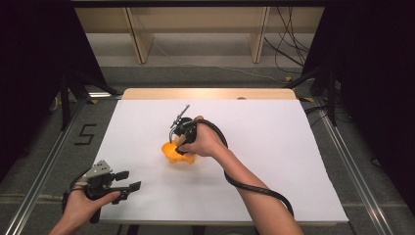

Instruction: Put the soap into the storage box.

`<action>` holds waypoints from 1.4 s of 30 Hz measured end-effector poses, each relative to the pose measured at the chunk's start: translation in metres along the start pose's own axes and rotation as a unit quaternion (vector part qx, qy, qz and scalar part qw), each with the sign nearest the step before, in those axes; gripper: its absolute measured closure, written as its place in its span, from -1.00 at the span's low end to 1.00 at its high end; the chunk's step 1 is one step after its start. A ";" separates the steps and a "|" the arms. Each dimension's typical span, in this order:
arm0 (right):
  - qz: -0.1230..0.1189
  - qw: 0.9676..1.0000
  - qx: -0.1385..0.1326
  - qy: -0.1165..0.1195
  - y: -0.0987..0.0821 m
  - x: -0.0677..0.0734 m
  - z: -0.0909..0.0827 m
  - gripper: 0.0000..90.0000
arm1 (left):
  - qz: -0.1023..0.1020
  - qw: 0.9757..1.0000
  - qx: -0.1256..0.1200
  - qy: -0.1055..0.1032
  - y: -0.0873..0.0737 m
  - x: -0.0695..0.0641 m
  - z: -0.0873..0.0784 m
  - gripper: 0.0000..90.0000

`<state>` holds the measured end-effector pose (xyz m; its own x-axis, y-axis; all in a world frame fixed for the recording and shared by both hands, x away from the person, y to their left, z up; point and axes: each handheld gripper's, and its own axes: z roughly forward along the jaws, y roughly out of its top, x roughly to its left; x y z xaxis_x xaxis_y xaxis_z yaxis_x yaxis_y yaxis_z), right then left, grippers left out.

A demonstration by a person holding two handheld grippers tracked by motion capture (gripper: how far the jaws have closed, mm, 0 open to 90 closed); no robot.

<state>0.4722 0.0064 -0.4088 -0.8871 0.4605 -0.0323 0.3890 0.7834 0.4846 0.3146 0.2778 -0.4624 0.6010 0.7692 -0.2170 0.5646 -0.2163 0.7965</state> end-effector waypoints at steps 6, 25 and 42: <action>0.000 1.000 0.004 0.002 0.000 0.002 0.005 -0.26 | 0.003 1.000 0.007 0.005 0.000 0.000 -0.001 -0.31; 0.009 1.000 0.013 -0.001 -0.001 0.004 0.011 -0.26 | 0.003 1.000 0.005 -0.001 0.000 0.000 0.000 -0.31; 0.036 0.999 -0.007 0.002 -0.005 0.004 -0.006 0.26 | 0.004 1.000 0.003 -0.001 0.000 0.000 0.000 -0.31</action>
<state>0.4652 0.0015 -0.4060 -0.8581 0.5134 0.0063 0.4481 0.7428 0.4974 0.3150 0.2775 -0.4625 0.6073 0.7657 -0.2121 0.5630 -0.2264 0.7949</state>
